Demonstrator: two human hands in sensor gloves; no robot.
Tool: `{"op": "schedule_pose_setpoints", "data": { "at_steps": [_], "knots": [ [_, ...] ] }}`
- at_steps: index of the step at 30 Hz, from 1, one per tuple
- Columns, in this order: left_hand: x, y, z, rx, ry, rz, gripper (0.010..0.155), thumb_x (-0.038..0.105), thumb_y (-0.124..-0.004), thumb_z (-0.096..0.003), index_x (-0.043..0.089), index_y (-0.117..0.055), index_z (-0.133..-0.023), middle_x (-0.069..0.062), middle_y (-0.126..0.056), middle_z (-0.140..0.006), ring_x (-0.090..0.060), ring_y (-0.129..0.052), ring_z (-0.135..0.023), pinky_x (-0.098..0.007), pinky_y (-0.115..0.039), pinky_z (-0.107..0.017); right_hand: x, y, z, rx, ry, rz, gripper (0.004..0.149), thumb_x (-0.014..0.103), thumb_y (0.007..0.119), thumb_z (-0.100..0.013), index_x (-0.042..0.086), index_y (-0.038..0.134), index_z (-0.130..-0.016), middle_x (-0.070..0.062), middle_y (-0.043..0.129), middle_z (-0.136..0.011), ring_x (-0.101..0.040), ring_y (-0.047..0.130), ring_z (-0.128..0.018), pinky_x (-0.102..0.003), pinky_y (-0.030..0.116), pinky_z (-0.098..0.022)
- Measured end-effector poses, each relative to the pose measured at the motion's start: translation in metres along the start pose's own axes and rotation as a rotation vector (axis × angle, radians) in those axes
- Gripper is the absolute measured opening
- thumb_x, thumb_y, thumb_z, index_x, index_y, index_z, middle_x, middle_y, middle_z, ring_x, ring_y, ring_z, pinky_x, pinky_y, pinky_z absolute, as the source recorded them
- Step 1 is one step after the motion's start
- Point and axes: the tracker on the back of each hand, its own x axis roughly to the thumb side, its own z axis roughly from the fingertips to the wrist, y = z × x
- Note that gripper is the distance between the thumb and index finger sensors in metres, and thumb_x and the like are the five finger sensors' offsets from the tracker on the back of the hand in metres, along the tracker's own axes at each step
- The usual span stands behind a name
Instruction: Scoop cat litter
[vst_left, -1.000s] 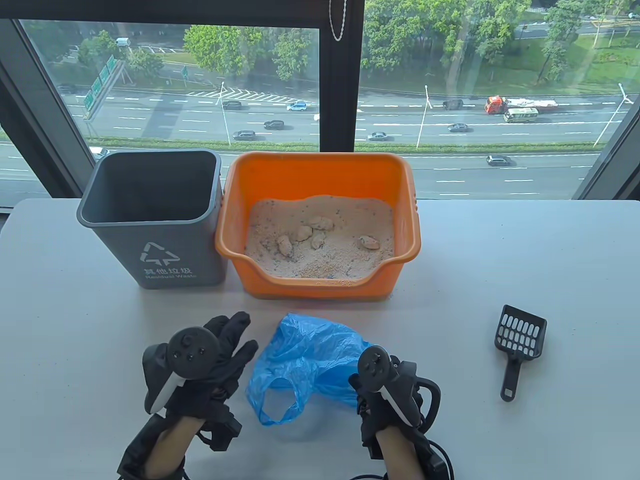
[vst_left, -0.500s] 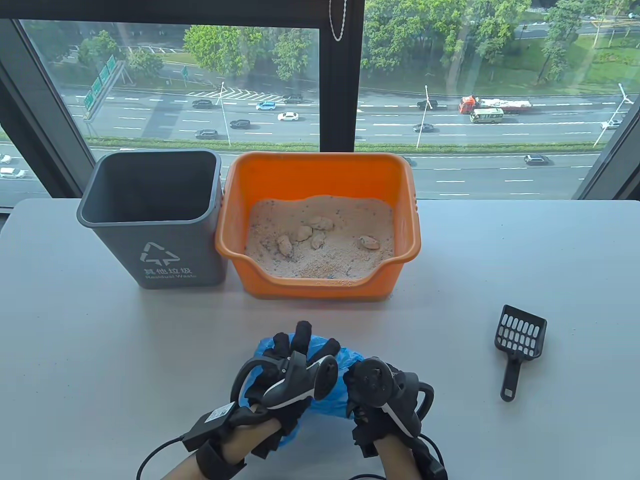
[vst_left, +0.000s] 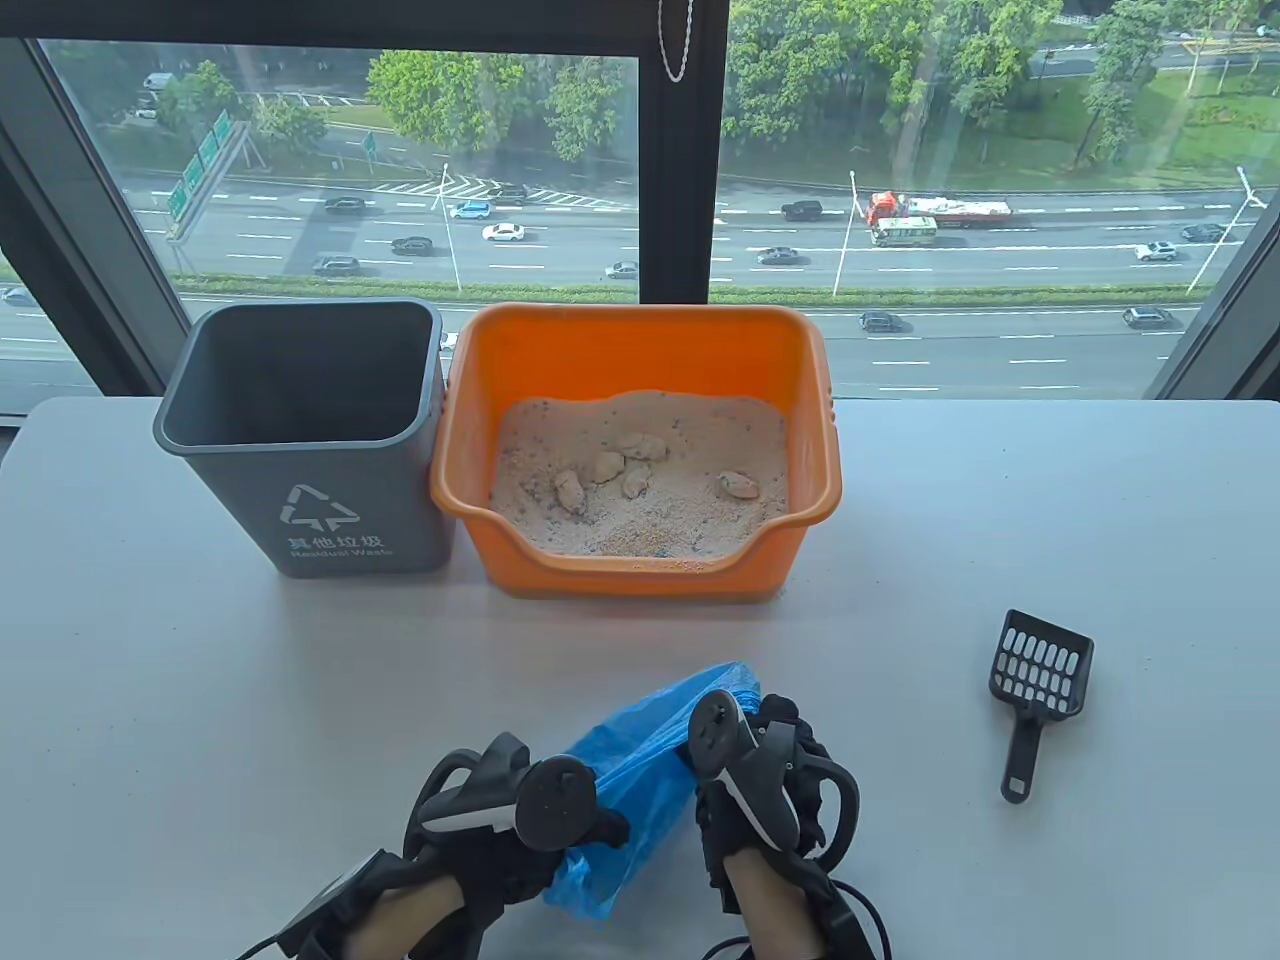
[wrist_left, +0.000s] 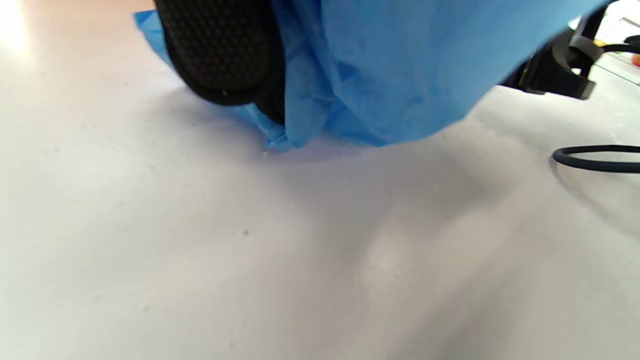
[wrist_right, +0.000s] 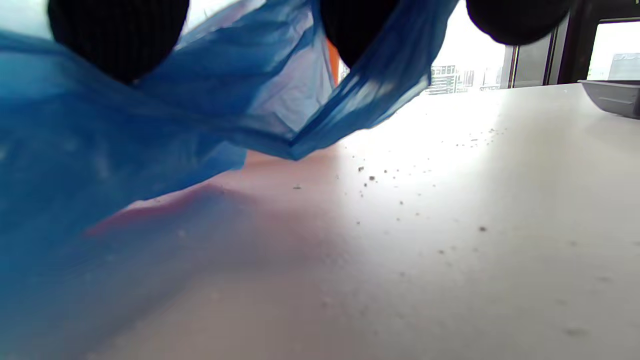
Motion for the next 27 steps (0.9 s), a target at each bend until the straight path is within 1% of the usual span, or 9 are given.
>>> {"op": "schedule_pose_setpoints", "data": {
  "at_steps": [3,7,10,12,15,17,20,22,27],
  "knots": [
    [-0.024,-0.001,-0.004,-0.033,0.206,-0.017,0.057,0.014,-0.055,-0.0546,0.026,-0.039,-0.107,-0.015,-0.039,-0.113,-0.018,-0.093,-0.072,-0.027,-0.085,-0.048,0.008,0.006,0.001,0.089,-0.083,0.105,0.087,0.043,0.091,-0.035,0.031,0.032,-0.099,-0.015,0.053,-0.092,-0.019,0.078,-0.058,-0.05,0.064,-0.05],
    [-0.059,0.004,-0.002,0.006,0.323,0.108,0.061,0.022,-0.057,-0.0546,0.017,-0.029,-0.108,-0.024,-0.027,-0.112,-0.027,-0.084,-0.081,-0.034,-0.081,-0.054,0.019,0.01,0.01,0.18,-0.21,0.213,0.055,0.029,0.091,-0.036,0.028,0.071,-0.088,-0.011,0.08,-0.073,-0.017,0.088,-0.045,-0.049,0.071,-0.044],
    [-0.076,0.006,0.001,0.041,0.333,0.254,0.068,0.047,-0.054,-0.0571,0.012,-0.028,-0.11,-0.028,-0.023,-0.112,-0.037,-0.074,-0.089,-0.042,-0.074,-0.061,0.027,0.005,0.018,0.214,-0.268,0.154,0.043,0.042,0.083,-0.038,0.024,0.084,-0.078,-0.013,0.088,-0.062,-0.019,0.091,-0.036,-0.05,0.074,-0.04],
    [-0.079,0.008,0.002,0.169,0.402,0.269,0.079,0.063,-0.057,-0.0516,0.011,-0.04,-0.109,-0.031,-0.033,-0.11,-0.037,-0.076,-0.088,-0.043,-0.074,-0.061,0.03,0.0,0.02,0.159,-0.244,0.065,0.05,0.058,0.075,-0.035,0.023,0.094,-0.066,-0.014,0.093,-0.05,-0.018,0.092,-0.025,-0.049,0.076,-0.034],
    [-0.074,0.007,-0.004,0.246,0.528,0.173,0.071,0.057,-0.07,-0.0494,0.016,-0.055,-0.105,-0.028,-0.05,-0.106,-0.03,-0.086,-0.082,-0.039,-0.081,-0.057,0.035,-0.007,0.017,-0.04,-0.073,0.027,0.047,0.06,0.074,-0.032,0.025,0.104,-0.038,-0.012,0.099,-0.029,-0.018,0.09,-0.006,-0.048,0.079,-0.022],
    [-0.068,0.003,-0.006,0.345,0.594,0.163,0.061,0.054,-0.074,-0.0485,0.018,-0.068,-0.098,-0.022,-0.07,-0.094,-0.013,-0.099,-0.056,-0.027,-0.089,-0.042,0.041,-0.009,0.014,-0.061,-0.015,0.118,0.043,0.06,0.077,-0.031,0.026,0.104,-0.032,-0.012,0.1,-0.025,-0.016,0.09,-0.002,-0.047,0.079,-0.019],
    [-0.061,0.001,-0.008,0.319,0.586,0.153,0.046,0.045,-0.078,-0.0492,0.022,-0.079,-0.09,-0.01,-0.089,-0.069,0.004,-0.095,-0.018,-0.017,-0.088,-0.016,0.046,-0.007,0.009,-0.117,0.042,0.278,0.042,0.061,0.08,-0.028,0.026,0.1,-0.041,-0.012,0.097,-0.034,-0.015,0.09,-0.01,-0.047,0.079,-0.022],
    [-0.053,0.002,-0.007,0.253,0.524,0.113,0.04,0.041,-0.079,-0.0501,0.026,-0.082,-0.087,-0.005,-0.091,-0.063,0.003,-0.094,-0.012,-0.018,-0.086,-0.011,0.045,-0.004,0.002,-0.134,0.086,0.343,0.043,0.062,0.079,-0.029,0.025,0.096,-0.044,-0.015,0.094,-0.043,-0.017,0.089,-0.018,-0.049,0.077,-0.026],
    [-0.015,-0.006,-0.009,0.001,0.203,0.12,0.047,0.039,-0.083,-0.0494,0.022,-0.076,-0.092,-0.004,-0.09,-0.066,0.003,-0.094,-0.013,-0.017,-0.086,-0.013,0.034,0.002,-0.019,-0.107,0.195,0.327,0.054,0.069,0.069,-0.026,0.024,0.083,-0.052,-0.019,0.083,-0.058,-0.022,0.086,-0.034,-0.053,0.071,-0.035]
  ]
}}
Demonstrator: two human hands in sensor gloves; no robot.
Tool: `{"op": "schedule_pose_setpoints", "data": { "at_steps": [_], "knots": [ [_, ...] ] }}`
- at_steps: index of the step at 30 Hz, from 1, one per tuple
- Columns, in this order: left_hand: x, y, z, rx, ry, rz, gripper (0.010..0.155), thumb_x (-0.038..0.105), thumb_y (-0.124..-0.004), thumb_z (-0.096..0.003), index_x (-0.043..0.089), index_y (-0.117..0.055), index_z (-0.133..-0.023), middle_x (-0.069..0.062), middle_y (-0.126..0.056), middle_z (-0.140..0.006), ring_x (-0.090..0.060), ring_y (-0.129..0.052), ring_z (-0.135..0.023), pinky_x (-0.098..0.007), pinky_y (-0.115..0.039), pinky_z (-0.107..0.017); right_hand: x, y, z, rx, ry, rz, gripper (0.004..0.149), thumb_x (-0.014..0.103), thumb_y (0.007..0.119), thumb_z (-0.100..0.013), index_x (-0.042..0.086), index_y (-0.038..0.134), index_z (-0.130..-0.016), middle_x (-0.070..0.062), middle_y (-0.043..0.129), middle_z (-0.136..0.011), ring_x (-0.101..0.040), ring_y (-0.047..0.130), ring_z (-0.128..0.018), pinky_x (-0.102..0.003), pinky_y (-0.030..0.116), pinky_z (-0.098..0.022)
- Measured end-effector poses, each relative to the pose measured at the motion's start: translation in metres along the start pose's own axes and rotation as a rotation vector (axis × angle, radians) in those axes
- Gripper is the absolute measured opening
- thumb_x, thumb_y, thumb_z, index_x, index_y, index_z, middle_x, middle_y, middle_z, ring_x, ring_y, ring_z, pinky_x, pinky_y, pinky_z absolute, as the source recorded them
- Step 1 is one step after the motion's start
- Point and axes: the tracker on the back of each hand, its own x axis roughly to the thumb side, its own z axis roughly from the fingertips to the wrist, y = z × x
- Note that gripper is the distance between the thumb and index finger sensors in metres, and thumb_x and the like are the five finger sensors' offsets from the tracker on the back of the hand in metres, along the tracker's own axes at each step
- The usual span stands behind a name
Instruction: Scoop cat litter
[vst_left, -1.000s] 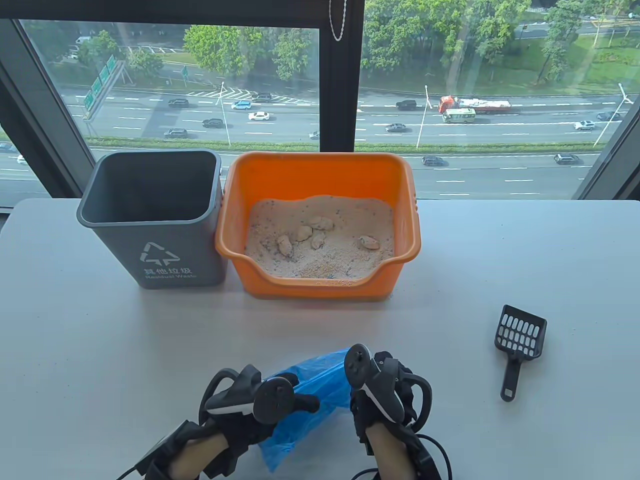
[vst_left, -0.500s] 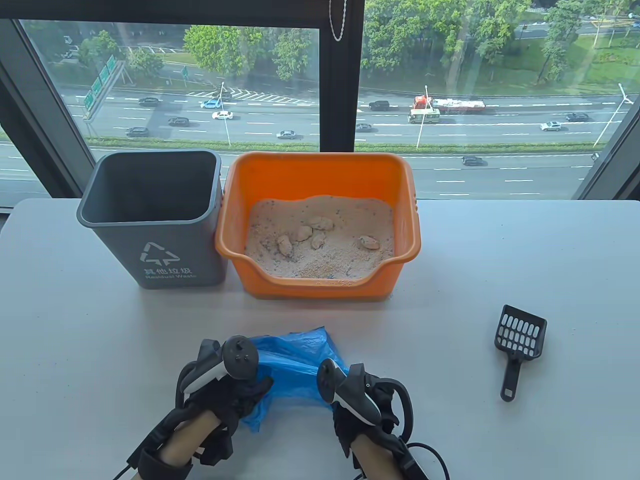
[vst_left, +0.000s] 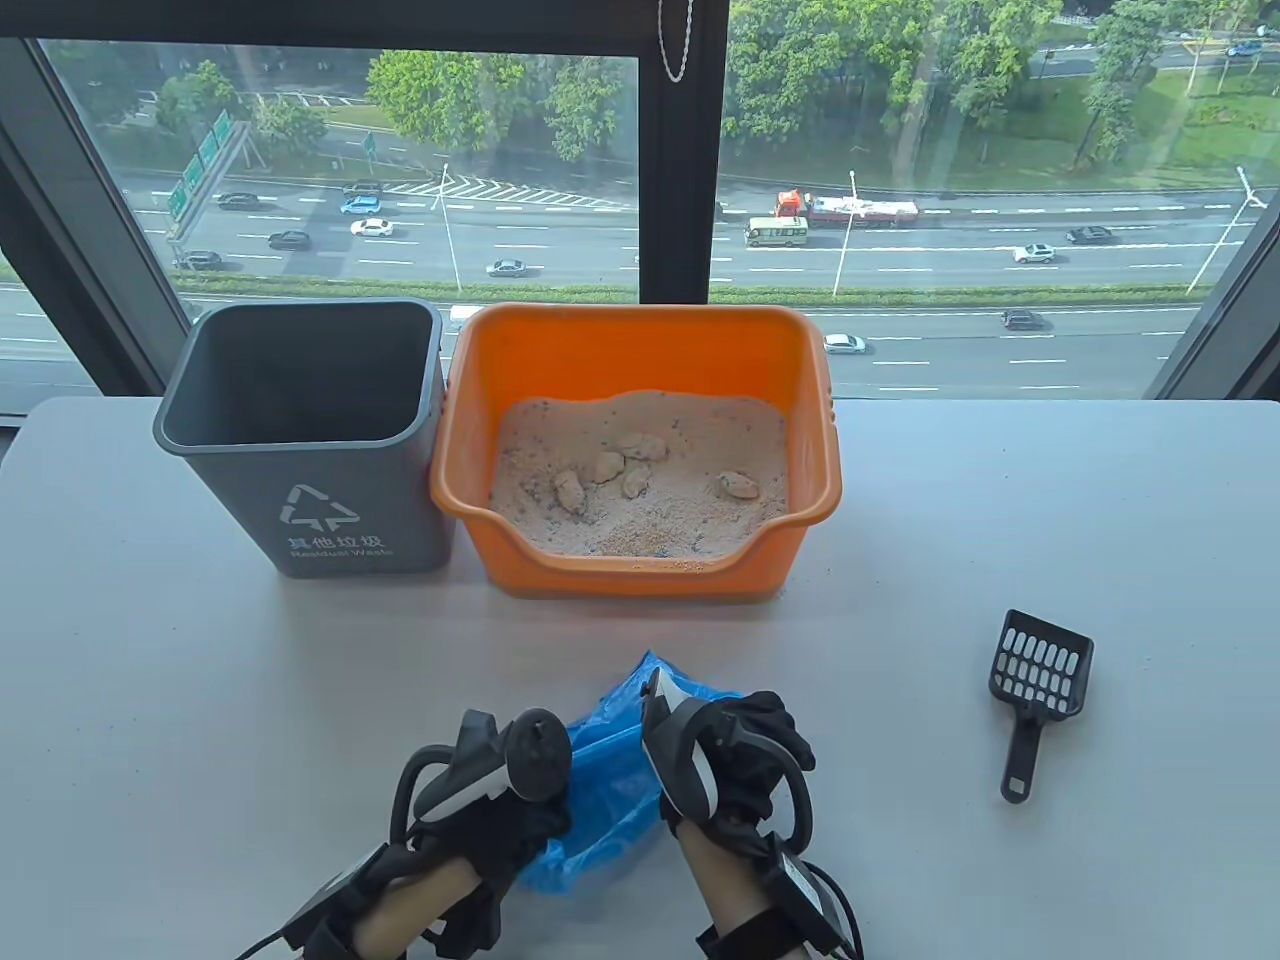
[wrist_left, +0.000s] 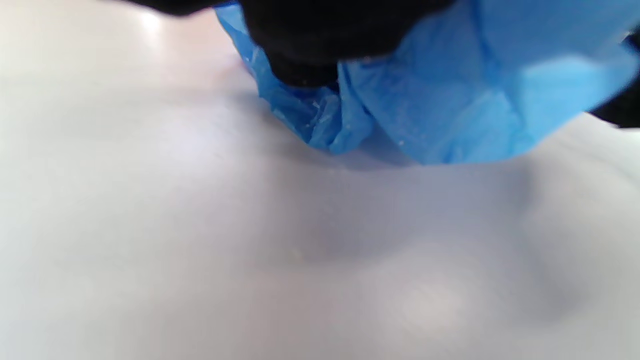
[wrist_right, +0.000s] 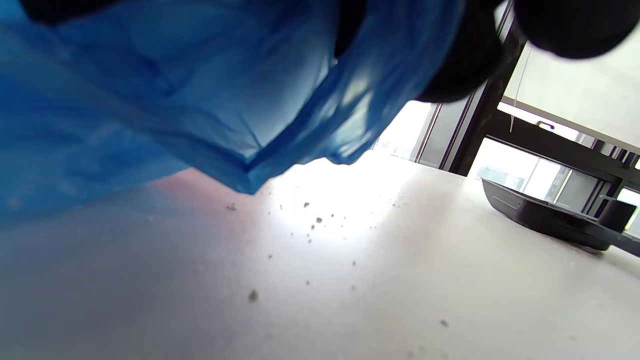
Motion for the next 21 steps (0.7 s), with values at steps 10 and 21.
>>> {"op": "schedule_pose_setpoints", "data": {
  "at_steps": [10,21],
  "knots": [
    [-0.021,0.012,0.003,0.134,0.042,0.125,0.052,0.041,-0.08,-0.0501,0.017,-0.074,-0.095,-0.006,-0.09,-0.068,0.001,-0.096,-0.019,-0.02,-0.085,-0.016,-0.004,0.016,-0.004,0.14,-0.216,0.093,0.042,0.051,0.083,-0.031,0.027,0.066,-0.061,-0.02,0.062,-0.081,-0.025,0.076,-0.057,-0.055,0.061,-0.049],
    [-0.037,0.011,-0.005,0.337,0.322,-0.122,0.062,0.059,-0.082,-0.0406,0.031,-0.072,-0.095,-0.01,-0.069,-0.093,-0.016,-0.092,-0.07,-0.034,-0.078,-0.049,-0.031,0.017,0.03,0.4,-0.633,0.082,0.062,0.054,0.084,-0.03,0.034,0.06,-0.084,-0.016,0.057,-0.09,-0.025,0.075,-0.065,-0.055,0.06,-0.053]
  ]
}}
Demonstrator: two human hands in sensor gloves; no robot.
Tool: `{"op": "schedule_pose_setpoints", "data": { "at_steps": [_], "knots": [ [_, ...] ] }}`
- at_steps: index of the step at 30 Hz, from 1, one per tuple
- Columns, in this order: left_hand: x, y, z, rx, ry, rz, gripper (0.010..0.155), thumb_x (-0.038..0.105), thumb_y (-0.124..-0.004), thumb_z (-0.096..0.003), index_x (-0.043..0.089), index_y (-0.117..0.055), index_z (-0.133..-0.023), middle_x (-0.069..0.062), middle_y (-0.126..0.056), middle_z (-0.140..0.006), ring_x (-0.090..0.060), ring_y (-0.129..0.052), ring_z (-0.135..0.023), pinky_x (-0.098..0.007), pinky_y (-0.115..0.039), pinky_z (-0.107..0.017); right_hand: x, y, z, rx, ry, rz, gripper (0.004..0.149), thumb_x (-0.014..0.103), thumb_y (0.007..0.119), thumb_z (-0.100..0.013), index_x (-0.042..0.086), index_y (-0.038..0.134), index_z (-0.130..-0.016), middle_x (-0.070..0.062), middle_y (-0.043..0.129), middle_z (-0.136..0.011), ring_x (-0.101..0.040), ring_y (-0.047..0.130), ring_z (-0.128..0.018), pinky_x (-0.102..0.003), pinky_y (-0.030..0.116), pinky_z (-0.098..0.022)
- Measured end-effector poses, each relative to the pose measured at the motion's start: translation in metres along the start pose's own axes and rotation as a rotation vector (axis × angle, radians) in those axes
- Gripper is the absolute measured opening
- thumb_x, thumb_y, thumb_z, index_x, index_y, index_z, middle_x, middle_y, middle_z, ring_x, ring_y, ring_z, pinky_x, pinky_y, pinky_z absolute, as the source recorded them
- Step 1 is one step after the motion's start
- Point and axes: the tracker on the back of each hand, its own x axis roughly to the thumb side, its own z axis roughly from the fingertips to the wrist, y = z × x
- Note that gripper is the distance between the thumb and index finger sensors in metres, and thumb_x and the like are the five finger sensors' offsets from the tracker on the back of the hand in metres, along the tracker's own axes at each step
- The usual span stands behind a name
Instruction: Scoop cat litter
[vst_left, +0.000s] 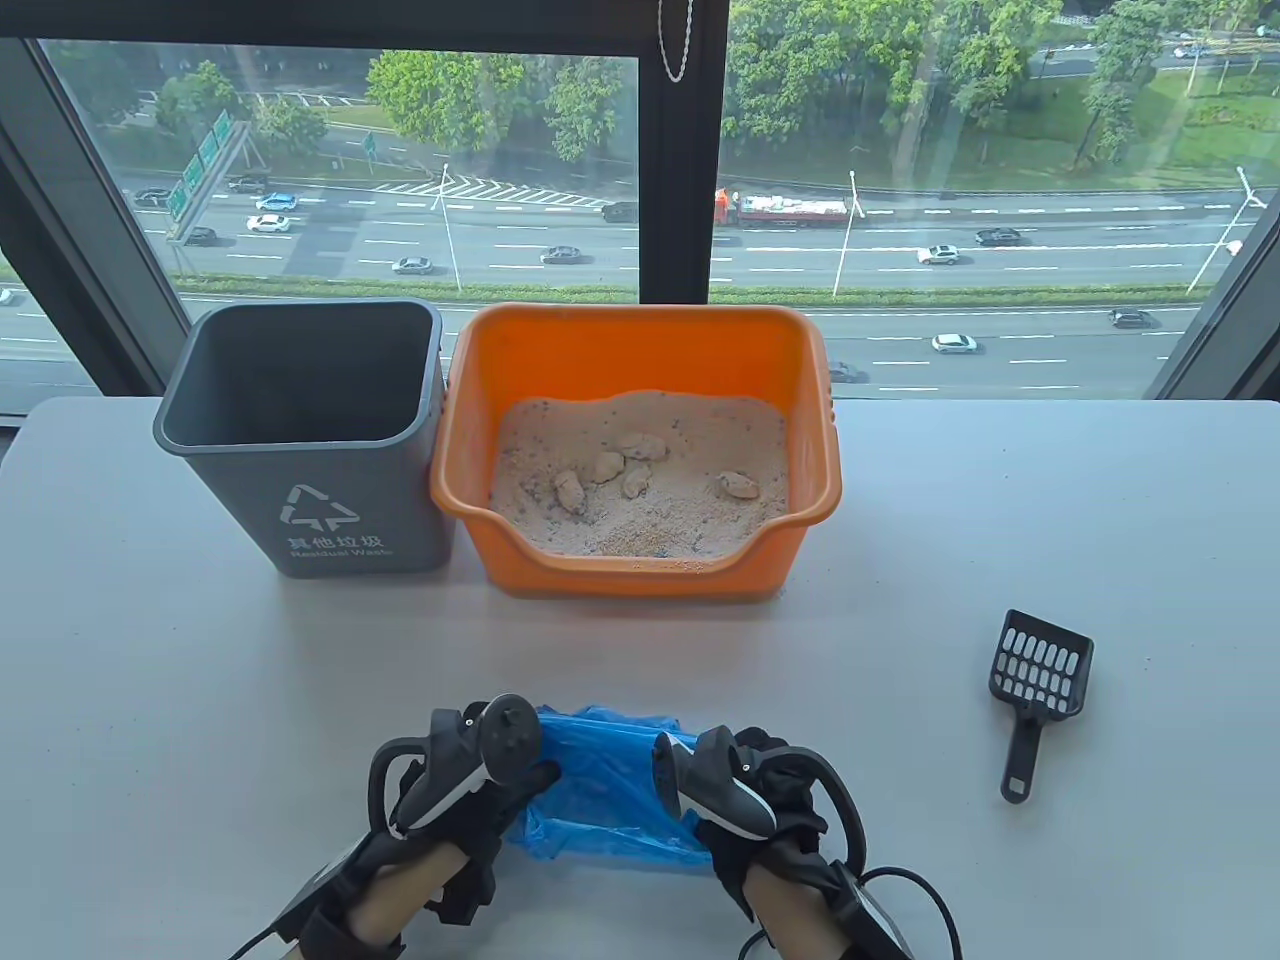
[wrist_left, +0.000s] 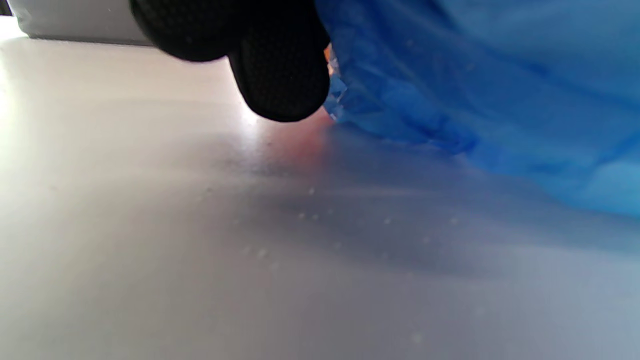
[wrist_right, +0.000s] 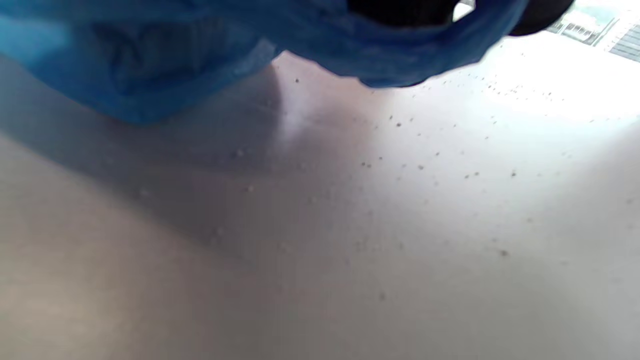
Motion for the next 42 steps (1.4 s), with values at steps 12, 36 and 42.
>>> {"op": "schedule_pose_setpoints", "data": {
  "at_steps": [12,36,42],
  "knots": [
    [-0.003,-0.01,-0.008,-0.274,-0.093,-0.107,0.086,0.061,-0.083,-0.0361,0.042,-0.039,-0.107,-0.002,-0.076,-0.082,-0.003,-0.092,-0.043,-0.029,-0.081,-0.039,-0.099,-0.021,-0.007,-0.029,-0.091,-0.762,0.042,0.05,0.079,-0.035,0.042,0.084,-0.075,-0.024,0.071,-0.094,-0.026,0.087,-0.059,-0.051,0.07,-0.045],
    [0.006,-0.014,-0.008,-0.303,-0.143,-0.041,0.086,0.059,-0.082,-0.0366,0.038,-0.036,-0.106,0.002,-0.081,-0.07,0.003,-0.093,-0.032,-0.024,-0.084,-0.031,-0.286,0.076,-0.014,0.074,0.928,-0.787,0.088,0.054,0.085,-0.03,0.003,0.05,-0.093,-0.029,0.05,-0.087,-0.021,0.073,-0.052,-0.045,0.065,-0.042],
    [0.009,-0.013,-0.006,-0.275,-0.144,-0.069,0.086,0.059,-0.082,-0.0364,0.035,-0.038,-0.107,0.003,-0.082,-0.069,0.002,-0.093,-0.031,-0.025,-0.083,-0.031,-0.286,0.076,-0.025,0.069,0.945,-0.739,0.073,0.044,0.084,-0.036,0.003,0.056,-0.089,-0.026,0.059,-0.082,-0.02,0.077,-0.049,-0.044,0.068,-0.039]
  ]
}}
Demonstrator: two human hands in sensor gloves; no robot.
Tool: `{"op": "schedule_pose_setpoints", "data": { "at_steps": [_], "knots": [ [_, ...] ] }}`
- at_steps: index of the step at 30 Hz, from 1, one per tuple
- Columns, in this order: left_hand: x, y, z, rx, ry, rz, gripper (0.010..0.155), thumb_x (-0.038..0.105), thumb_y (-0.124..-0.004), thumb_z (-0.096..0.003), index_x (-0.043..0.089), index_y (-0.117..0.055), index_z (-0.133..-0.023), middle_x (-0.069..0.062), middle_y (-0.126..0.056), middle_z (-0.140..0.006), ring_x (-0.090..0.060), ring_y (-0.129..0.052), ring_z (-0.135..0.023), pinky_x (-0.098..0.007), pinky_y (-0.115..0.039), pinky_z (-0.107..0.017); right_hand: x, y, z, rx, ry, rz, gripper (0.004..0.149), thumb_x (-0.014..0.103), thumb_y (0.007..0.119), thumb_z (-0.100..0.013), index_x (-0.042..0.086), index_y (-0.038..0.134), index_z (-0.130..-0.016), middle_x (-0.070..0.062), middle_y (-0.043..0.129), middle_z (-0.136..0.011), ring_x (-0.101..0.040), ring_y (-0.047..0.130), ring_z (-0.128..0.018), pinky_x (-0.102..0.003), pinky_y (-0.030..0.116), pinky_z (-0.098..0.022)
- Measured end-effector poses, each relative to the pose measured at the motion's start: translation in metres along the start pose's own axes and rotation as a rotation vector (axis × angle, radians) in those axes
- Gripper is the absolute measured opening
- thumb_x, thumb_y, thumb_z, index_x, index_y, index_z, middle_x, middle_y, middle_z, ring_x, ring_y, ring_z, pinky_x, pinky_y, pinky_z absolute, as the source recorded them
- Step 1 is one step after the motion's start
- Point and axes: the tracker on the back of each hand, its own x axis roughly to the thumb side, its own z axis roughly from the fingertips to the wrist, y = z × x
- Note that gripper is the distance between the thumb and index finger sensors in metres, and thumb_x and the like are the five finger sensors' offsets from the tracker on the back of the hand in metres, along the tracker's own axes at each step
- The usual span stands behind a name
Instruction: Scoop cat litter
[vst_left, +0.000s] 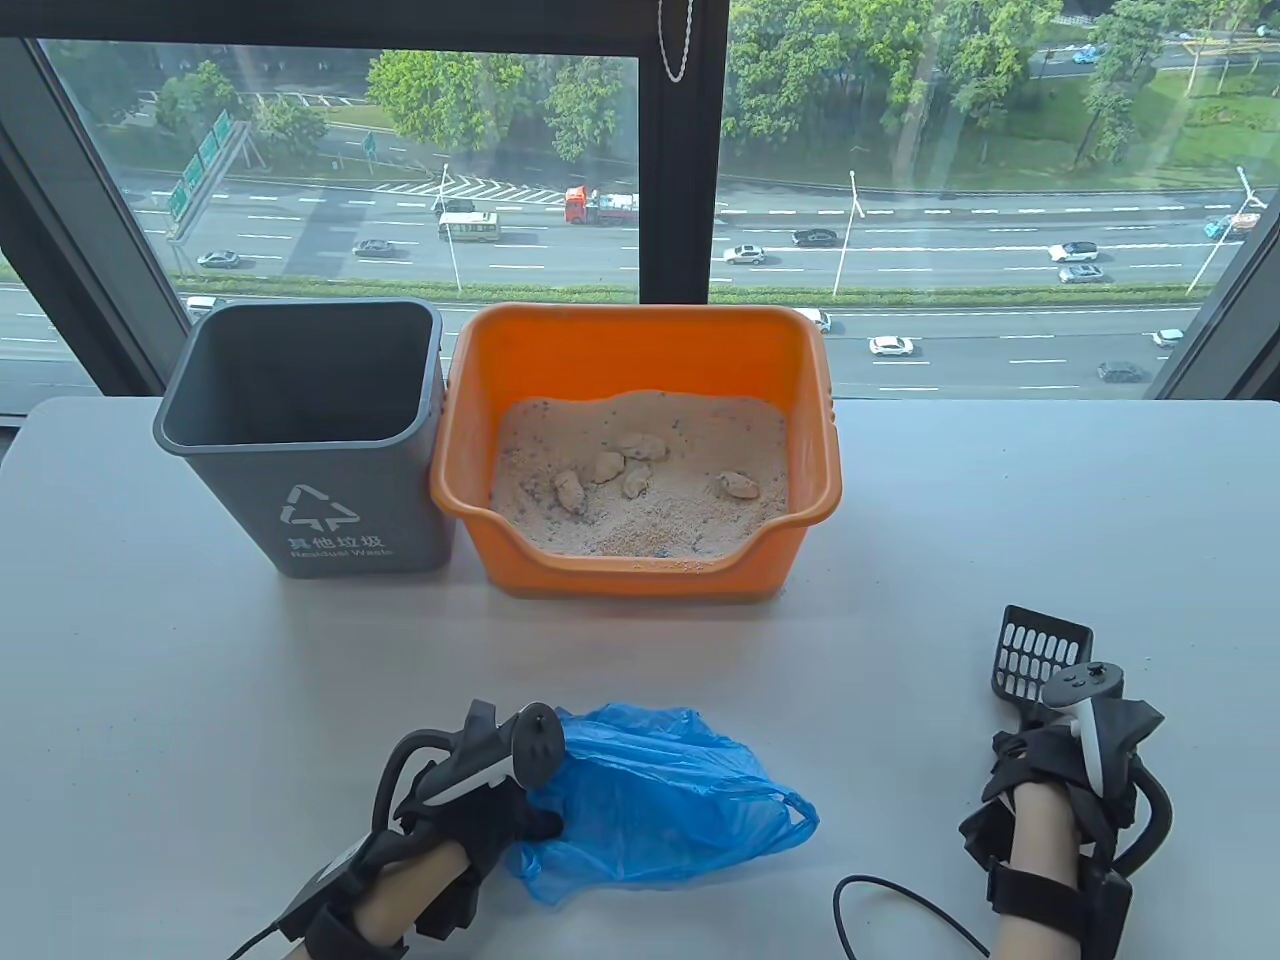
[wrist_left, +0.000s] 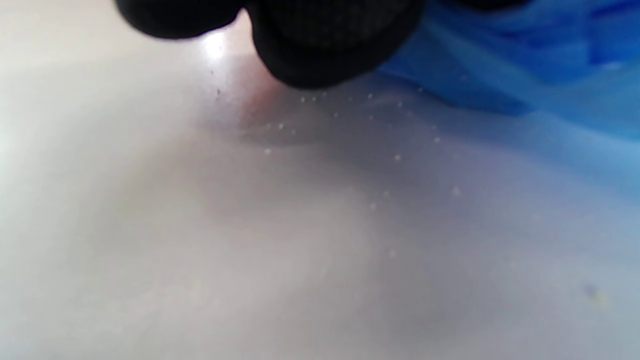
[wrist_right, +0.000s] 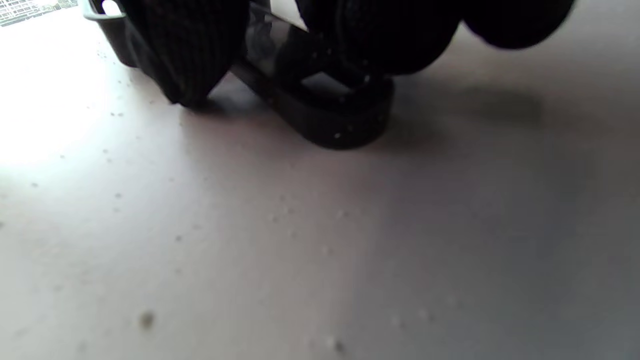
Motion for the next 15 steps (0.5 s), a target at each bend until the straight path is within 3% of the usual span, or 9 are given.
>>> {"op": "schedule_pose_setpoints", "data": {
  "at_steps": [2,7,11,15],
  "knots": [
    [0.0,0.0,-0.001,-0.001,0.003,-0.002,0.086,0.059,-0.082,-0.0365,0.036,-0.038,-0.107,0.003,-0.082,-0.069,0.002,-0.093,-0.031,-0.025,-0.083,-0.031,0.003,-0.001,0.0,-0.04,-0.009,0.007,0.061,0.039,0.082,-0.039,0.005,0.062,-0.086,-0.024,0.064,-0.08,-0.022,0.079,-0.047,-0.044,0.068,-0.038],
    [0.0,-0.001,-0.001,0.006,0.0,-0.002,0.086,0.059,-0.082,-0.0362,0.035,-0.039,-0.107,0.003,-0.082,-0.069,0.002,-0.093,-0.031,-0.025,-0.083,-0.03,0.008,-0.003,0.011,-0.041,-0.084,-0.004,0.058,0.039,0.081,-0.04,0.004,0.066,-0.084,-0.025,0.065,-0.079,-0.022,0.079,-0.046,-0.044,0.069,-0.038],
    [0.0,-0.001,-0.001,0.009,0.002,-0.005,0.086,0.059,-0.082,-0.0361,0.036,-0.039,-0.107,0.003,-0.082,-0.069,0.002,-0.093,-0.031,-0.025,-0.083,-0.03,0.019,-0.009,0.035,-0.064,-0.212,-0.036,0.057,0.042,0.082,-0.038,0.005,0.068,-0.08,-0.025,0.066,-0.077,-0.022,0.079,-0.045,-0.045,0.069,-0.037],
    [0.0,-0.001,-0.001,0.012,0.007,-0.006,0.086,0.059,-0.082,-0.0358,0.037,-0.039,-0.107,0.003,-0.082,-0.068,0.002,-0.093,-0.031,-0.025,-0.083,-0.03,0.033,-0.012,0.071,-0.008,-0.393,-0.07,0.057,0.038,0.081,-0.039,0.003,0.064,-0.08,-0.028,0.061,-0.083,-0.03,0.085,-0.06,-0.05,0.073,-0.039]
  ]
}}
